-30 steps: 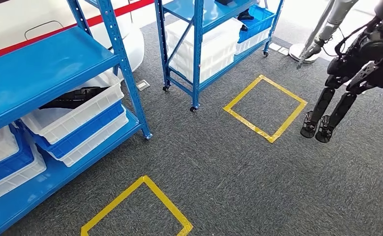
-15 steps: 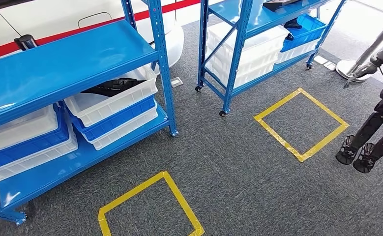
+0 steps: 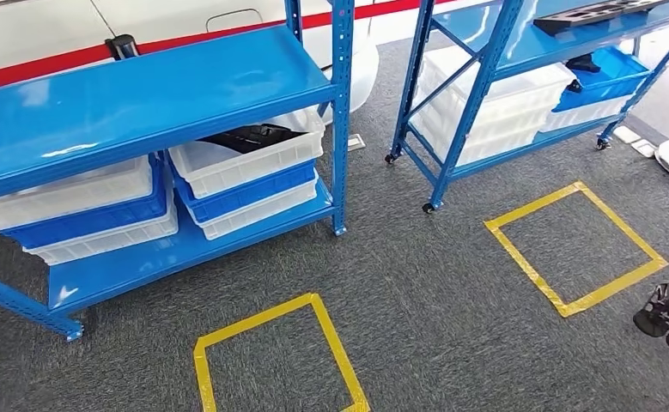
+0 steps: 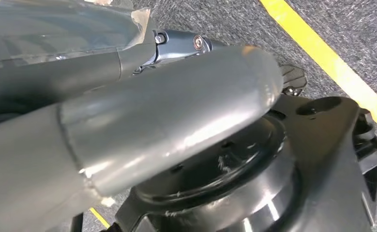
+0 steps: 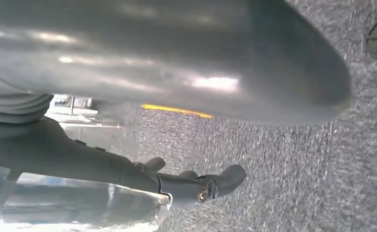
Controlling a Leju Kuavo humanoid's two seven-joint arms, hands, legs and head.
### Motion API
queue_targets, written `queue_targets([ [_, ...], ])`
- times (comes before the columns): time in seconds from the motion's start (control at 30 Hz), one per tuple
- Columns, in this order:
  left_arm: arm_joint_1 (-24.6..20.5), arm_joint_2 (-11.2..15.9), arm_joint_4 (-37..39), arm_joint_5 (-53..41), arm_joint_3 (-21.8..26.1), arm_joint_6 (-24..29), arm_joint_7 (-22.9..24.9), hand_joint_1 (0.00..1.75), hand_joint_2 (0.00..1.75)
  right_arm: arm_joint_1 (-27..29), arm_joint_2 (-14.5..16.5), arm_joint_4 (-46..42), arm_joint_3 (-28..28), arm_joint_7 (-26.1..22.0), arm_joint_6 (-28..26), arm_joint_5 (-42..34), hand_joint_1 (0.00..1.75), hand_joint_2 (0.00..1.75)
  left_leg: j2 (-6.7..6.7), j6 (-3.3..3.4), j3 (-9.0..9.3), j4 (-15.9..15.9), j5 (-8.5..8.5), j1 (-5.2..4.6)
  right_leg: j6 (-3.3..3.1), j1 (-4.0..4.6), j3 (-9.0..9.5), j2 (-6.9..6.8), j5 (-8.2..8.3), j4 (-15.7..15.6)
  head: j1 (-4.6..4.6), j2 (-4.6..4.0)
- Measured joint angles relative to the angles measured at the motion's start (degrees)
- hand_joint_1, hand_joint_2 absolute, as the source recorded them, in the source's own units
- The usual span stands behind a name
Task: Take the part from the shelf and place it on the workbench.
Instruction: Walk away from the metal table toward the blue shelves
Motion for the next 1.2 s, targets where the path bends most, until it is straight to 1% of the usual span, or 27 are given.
queue_targets([
  [0.03,0.1,-0.1,0.0,0.0,-0.1,0.0,0.0,0.00,0.00,-0.1,0.0,0.0,0.0,0.0,-0.1,0.0,0.00,0.00,-0.64,0.43,0.07,-0.3,0.28,0.02,0.35,-0.08,0.11,0.54,-0.22,0.3,0.02,0.00],
  [0.07,0.1,-0.2,0.0,0.0,-0.2,0.0,-0.1,0.00,0.00,-0.1,0.0,0.0,0.0,0.0,-0.1,0.0,0.00,0.00,-1.30,0.87,0.14,-0.7,0.63,0.14,0.52,-0.16,-0.23,1.97,-0.88,1.3,0.04,0.00],
  [0.13,-0.1,-0.4,0.1,0.0,-0.5,0.1,-0.1,0.00,0.00,0.0,0.0,0.0,0.0,0.0,-0.1,-0.1,0.00,0.00,-2.64,1.50,0.04,-1.1,1.11,0.37,0.35,-0.51,-2.81,5.82,-3.75,6.8,0.22,0.00],
  [0.17,-0.2,-0.5,0.2,0.0,-0.6,0.5,0.0,0.00,0.00,0.2,0.0,0.0,0.0,0.0,-0.1,-0.1,0.00,0.00,-3.43,1.67,-0.13,-1.1,1.20,0.40,0.17,-0.58,-4.70,6.95,-5.48,10.6,0.28,0.00],
  [0.2,-0.3,-0.8,0.2,0.2,-0.6,1.2,0.3,0.00,0.00,0.3,-0.1,0.0,0.0,0.0,-0.1,-0.2,0.00,0.00,-4.30,1.74,-0.26,-1.1,1.26,0.38,0.20,-0.65,-6.45,7.40,-6.71,14.1,0.32,0.00],
  [0.23,-0.3,-1.3,0.2,0.3,-0.7,2.0,0.7,0.00,0.00,0.3,-0.2,0.0,0.0,0.0,0.0,-0.2,0.00,0.00,-5.20,1.74,-0.32,-1.0,1.30,0.36,0.49,-0.70,-7.50,7.59,-7.08,16.0,0.32,0.00],
  [0.27,-0.3,-1.9,0.2,0.3,-0.7,2.9,1.2,0.00,0.00,0.4,-0.4,0.0,-0.1,-0.1,0.0,-0.2,0.00,0.00,-6.09,1.72,-0.30,-1.0,1.34,0.36,0.99,-0.73,-7.48,7.71,-6.38,15.7,0.34,0.00],
  [0.3,-0.3,-2.4,0.2,0.3,-0.7,3.9,1.6,0.00,0.00,0.4,-0.6,0.0,-0.1,-0.1,0.1,-0.3,0.00,0.00,-7.01,1.65,-0.24,-0.9,1.37,0.37,1.60,-0.82,-6.35,7.99,-4.78,13.0,0.34,0.00],
  [0.33,-0.4,-2.9,0.2,-0.1,-0.8,5.0,1.6,0.00,0.00,0.5,-0.7,0.0,-0.2,-0.2,0.0,-0.4,0.00,0.00,-7.86,1.53,-0.21,-0.8,1.38,0.39,2.14,-0.98,-4.48,8.79,-2.79,8.8,0.37,0.00],
  [0.37,-0.5,-3.2,0.2,-0.7,-0.9,6.6,1.2,0.00,0.00,0.5,-0.9,0.0,-0.3,-0.3,-0.1,-0.6,0.00,0.00,-8.65,1.29,-0.23,-0.7,1.33,0.30,2.37,-1.03,-2.81,9.89,-1.21,4.8,0.39,0.00],
  [0.43,-0.7,-3.7,0.1,-2.3,-1.4,10.9,-0.5,0.00,0.00,0.5,-0.9,0.1,-0.6,-0.4,-0.5,-1.1,0.00,0.00,-9.85,0.69,-0.50,-0.5,1.26,0.12,1.89,-1.02,-1.14,11.32,0.27,0.3,0.37,0.00],
  [0.5,-0.8,-4.0,0.1,-3.5,-1.9,15.2,-2.8,0.00,0.00,0.4,-0.8,0.1,-0.9,-0.6,-1.0,-1.5,0.00,0.00,-10.73,0.08,-0.77,-0.5,1.35,0.17,0.88,-0.90,-0.99,10.60,0.36,0.0,0.34,0.00],
  [0.53,-0.8,-4.1,0.1,-3.8,-2.0,16.6,-3.7,0.00,0.00,0.4,-0.8,0.1,-1.1,-0.7,-1.1,-1.6,0.00,0.00,-10.37,-0.16,-0.92,-0.3,1.27,0.26,0.50,-1.01,-0.80,10.02,0.46,-0.1,0.33,0.00],
  [0.57,-0.8,-4.2,0.1,-3.9,-2.1,17.6,-4.2,0.00,0.00,0.5,-0.8,0.1,-1.3,-0.8,-1.2,-1.8,0.00,0.00,-9.18,-0.40,-1.31,0.5,0.69,0.28,0.02,-1.15,-0.64,9.39,0.59,-0.1,0.24,0.00],
  [0.6,-0.8,-4.2,0.0,-3.8,-2.2,17.8,-4.2,0.00,0.00,0.6,-0.7,0.1,-1.5,-0.9,-1.2,-1.8,0.00,0.00,-7.55,-0.62,-2.20,2.4,-0.52,0.29,-0.47,-1.29,-0.49,8.68,0.71,-0.2,0.04,0.00],
  [0.67,-0.9,-4.2,-0.3,-3.1,-2.3,16.8,-3.4,0.00,0.00,0.9,-0.7,0.2,-1.6,-1.1,-1.1,-1.8,0.00,0.00,-4.45,-0.99,-5.54,9.2,-4.30,0.32,-1.19,-1.08,-0.54,7.21,0.68,-0.2,-0.32,0.00],
  [0.7,-0.9,-4.2,-0.5,-2.6,-2.3,15.8,-2.9,0.00,0.00,1.0,-0.7,0.2,-1.7,-1.2,-1.1,-1.7,0.00,0.00,-3.91,-1.16,-7.42,13.0,-5.86,0.43,-1.39,-0.95,-0.60,6.39,0.59,-0.2,-0.38,0.01],
  [0.73,-0.8,-4.2,-0.7,-2.0,-2.3,14.8,-2.6,0.00,0.00,1.0,-0.7,0.3,-1.7,-1.2,-1.0,-1.7,0.00,0.00,-3.63,-1.28,-8.73,15.5,-6.50,0.52,-1.50,-0.87,-0.69,5.56,0.50,-0.2,-0.37,0.01],
  [0.77,-0.7,-4.2,-0.8,-1.6,-2.3,13.9,-2.4,0.00,0.00,1.0,-0.7,0.3,-1.8,-1.2,-1.0,-1.7,0.00,0.00,-3.40,-1.35,-9.04,16.0,-6.04,0.59,-1.56,-0.82,-0.73,4.81,0.37,-0.2,-0.37,0.01],
  [0.8,-0.6,-4.2,-1.0,-1.2,-2.3,13.1,-2.3,0.00,0.00,1.0,-0.7,0.3,-1.8,-1.3,-1.0,-1.7,0.00,0.00,-3.10,-1.35,-8.14,14.2,-4.64,0.64,-1.55,-0.80,-0.70,4.14,0.22,-0.2,-0.37,0.01],
  [0.87,-0.6,-4.2,-1.2,-0.5,-2.2,11.5,-2.3,0.00,0.00,0.9,-0.7,0.3,-1.8,-1.7,-0.9,-1.7,0.00,0.00,-2.11,-1.11,-3.90,6.2,-1.11,0.68,-1.31,-0.77,-0.25,3.22,-0.14,-0.2,-0.38,0.00],
  [0.9,-0.7,-4.1,-1.3,-0.3,-2.2,10.9,-2.3,0.00,0.00,0.9,-0.7,0.3,-1.8,-2.0,-0.9,-1.8,0.00,0.00,-1.58,-0.93,-1.98,2.8,0.00,0.57,-1.06,-0.52,-0.05,2.89,-0.31,-0.2,-0.36,0.00],
  [0.93,-0.7,-4.1,-1.3,-0.1,-2.2,10.4,-2.3,0.00,0.00,0.8,-0.8,0.3,-1.9,-2.2,-0.9,-1.8,0.00,0.00,-1.21,-0.70,-0.76,0.7,0.44,0.43,-0.77,-0.33,0.14,2.67,-0.48,-0.3,-0.34,0.01],
  [1.03,-0.7,-4.1,-1.4,0.4,-2.2,9.3,-2.3,0.00,0.00,0.5,-0.8,0.3,-1.9,-2.6,-0.8,-1.8,0.00,0.00,-1.47,0.14,-0.26,-0.1,0.45,0.04,0.17,-0.04,0.54,2.25,-0.83,-0.4,-0.30,0.01],
  [1.1,-0.6,-4.0,-1.5,0.8,-2.2,8.8,-2.4,0.00,0.00,0.5,-0.9,0.3,-1.9,-2.9,-0.8,-1.7,0.00,0.00,-1.88,0.91,-0.06,-0.7,0.91,0.24,0.56,-0.22,0.05,4.01,-2.03,1.4,-0.16,0.00],
  [1.17,-0.7,-3.9,-1.5,1.0,-2.2,8.3,-2.6,0.00,0.00,0.7,-0.9,0.4,-1.9,-3.0,-0.8,-1.6,0.00,0.00,-2.34,1.40,-0.06,-1.1,1.22,0.44,0.29,-0.52,-2.80,6.56,-5.18,7.4,0.11,0.00],
  [1.2,-0.7,-3.7,-1.6,1.0,-2.2,7.7,-2.8,0.00,0.00,0.8,-0.9,0.4,-1.9,-3.0,-0.8,-1.5,0.00,0.00,-2.66,1.50,-0.14,-1.1,1.26,0.46,0.14,-0.57,-4.93,7.20,-6.86,11.5,0.20,0.00],
])
